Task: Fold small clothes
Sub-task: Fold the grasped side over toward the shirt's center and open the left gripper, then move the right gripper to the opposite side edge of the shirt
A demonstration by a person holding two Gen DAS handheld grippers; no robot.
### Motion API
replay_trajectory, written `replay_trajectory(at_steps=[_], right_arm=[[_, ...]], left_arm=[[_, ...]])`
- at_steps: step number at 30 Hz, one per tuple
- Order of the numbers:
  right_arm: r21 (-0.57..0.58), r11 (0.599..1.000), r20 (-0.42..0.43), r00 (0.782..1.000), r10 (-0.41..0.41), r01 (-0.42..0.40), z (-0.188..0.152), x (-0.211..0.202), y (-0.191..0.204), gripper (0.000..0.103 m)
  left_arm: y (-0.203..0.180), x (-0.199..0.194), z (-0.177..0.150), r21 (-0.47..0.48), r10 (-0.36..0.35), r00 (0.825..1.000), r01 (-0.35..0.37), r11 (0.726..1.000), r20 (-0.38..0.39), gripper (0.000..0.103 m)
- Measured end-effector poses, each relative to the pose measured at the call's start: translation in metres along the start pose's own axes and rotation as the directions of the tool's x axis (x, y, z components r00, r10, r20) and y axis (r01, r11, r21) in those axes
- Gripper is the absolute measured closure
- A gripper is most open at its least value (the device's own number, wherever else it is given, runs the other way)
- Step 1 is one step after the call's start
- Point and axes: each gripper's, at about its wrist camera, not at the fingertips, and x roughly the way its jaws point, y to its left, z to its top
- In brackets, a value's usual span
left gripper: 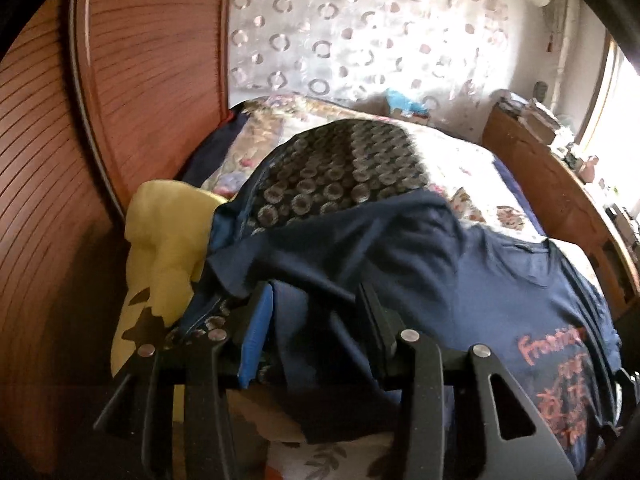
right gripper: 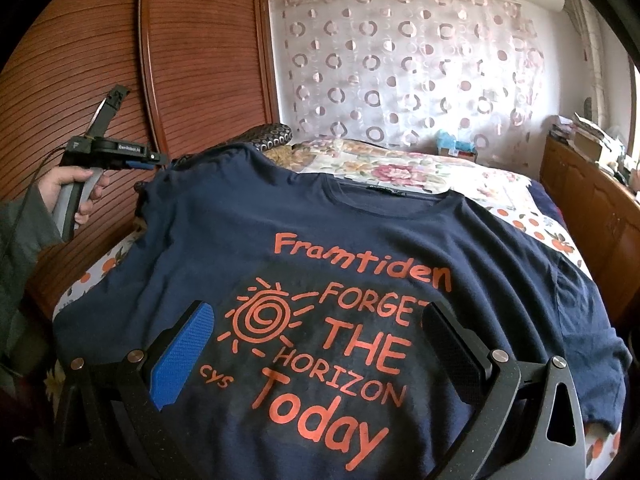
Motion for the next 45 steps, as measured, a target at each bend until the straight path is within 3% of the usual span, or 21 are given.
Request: replay_trajectory(at_steps=[3, 5, 7, 13, 17, 23, 26, 27, 29, 30, 31, 32, 37, 39, 45], right_arm=[[-0.001, 1.000, 0.000, 1.000, -0.002, 0.002, 0.001, -0.001, 0.000, 0.000], [-0.002, 1.000, 0.000, 1.000, -0.002, 0.002, 0.001, -0.002, 0.000, 0.000], [-0.002, 1.000, -0.001, 1.000, -0.003, 0.003, 0.000, -0.002, -0.001, 0.000], [0.011, 1.000, -0.010, 1.000, -0.003, 0.004, -0.002, -0.001, -0.004, 0.000], [0.011, 1.000, -0.005, 1.000, -0.006, 0.006, 0.000, -0.003, -0.003, 0.000], [0.020, 1.000, 0.003, 1.000, -0.011, 0.011, 0.000, -0.007, -0.007, 0.000], [0.025, 1.000, 0.009, 1.000, -0.018, 0.018, 0.000, -0.011, -0.011, 0.000], [0.028, 0.999, 0.010, 1.000, -0.021, 0.020, -0.001, -0.013, -0.012, 0.000], [0.036, 0.999, 0.012, 1.000, -0.026, 0.025, -0.002, -0.014, -0.015, 0.000], [0.038, 0.999, 0.011, 1.000, -0.028, 0.027, -0.002, -0.014, -0.015, 0.000], [0.040, 0.999, 0.010, 0.999, -0.031, 0.030, -0.003, -0.014, -0.017, 0.000], [0.042, 0.999, 0.009, 0.999, -0.033, 0.033, -0.003, -0.014, -0.017, 0.000], [0.040, 0.999, 0.009, 1.000, -0.030, 0.030, -0.001, -0.014, -0.016, 0.000], [0.033, 0.999, 0.015, 1.000, -0.025, 0.025, 0.002, -0.014, -0.014, 0.000], [-0.003, 1.000, 0.021, 1.000, 0.008, -0.008, 0.019, -0.004, -0.016, 0.000]], left_arm=[[0.005, 0.015, -0.003, -0.011, -0.031, 0.998, 0.031, 0.999, -0.048, 0.062], [0.007, 0.020, -0.006, -0.013, -0.038, 0.998, 0.037, 0.999, -0.057, 0.074], [0.007, 0.022, -0.008, -0.008, -0.062, 0.996, 0.061, 0.998, -0.058, 0.097], [-0.023, -0.009, -0.006, 0.096, -0.053, 0.998, 0.050, 0.994, 0.030, 0.099], [-0.059, -0.047, -0.001, 0.185, -0.109, 0.988, 0.087, 0.979, 0.110, 0.099], [-0.116, -0.077, 0.001, 0.290, -0.206, 0.970, 0.160, 0.944, 0.133, 0.099], [-0.142, -0.080, 0.002, 0.328, -0.248, 0.964, 0.203, 0.923, 0.100, 0.099], [-0.150, -0.081, -0.001, 0.339, -0.257, 0.962, 0.213, 0.916, 0.089, 0.097], [-0.162, -0.082, -0.006, 0.363, -0.268, 0.961, 0.227, 0.904, 0.067, 0.083], [-0.165, -0.083, -0.008, 0.368, -0.278, 0.958, 0.236, 0.899, 0.065, 0.067], [-0.166, -0.085, -0.011, 0.372, -0.288, 0.955, 0.243, 0.896, 0.069, 0.058], [-0.167, -0.089, -0.014, 0.374, -0.297, 0.952, 0.250, 0.893, 0.074, 0.057], [-0.165, -0.102, -0.026, 0.380, -0.293, 0.951, 0.237, 0.894, 0.097, 0.028], [-0.160, -0.107, -0.032, 0.374, -0.292, 0.950, 0.233, 0.897, 0.108, 0.023], [-0.140, -0.116, -0.052, 0.335, -0.279, 0.951, 0.221, 0.916, 0.136, 0.022]])
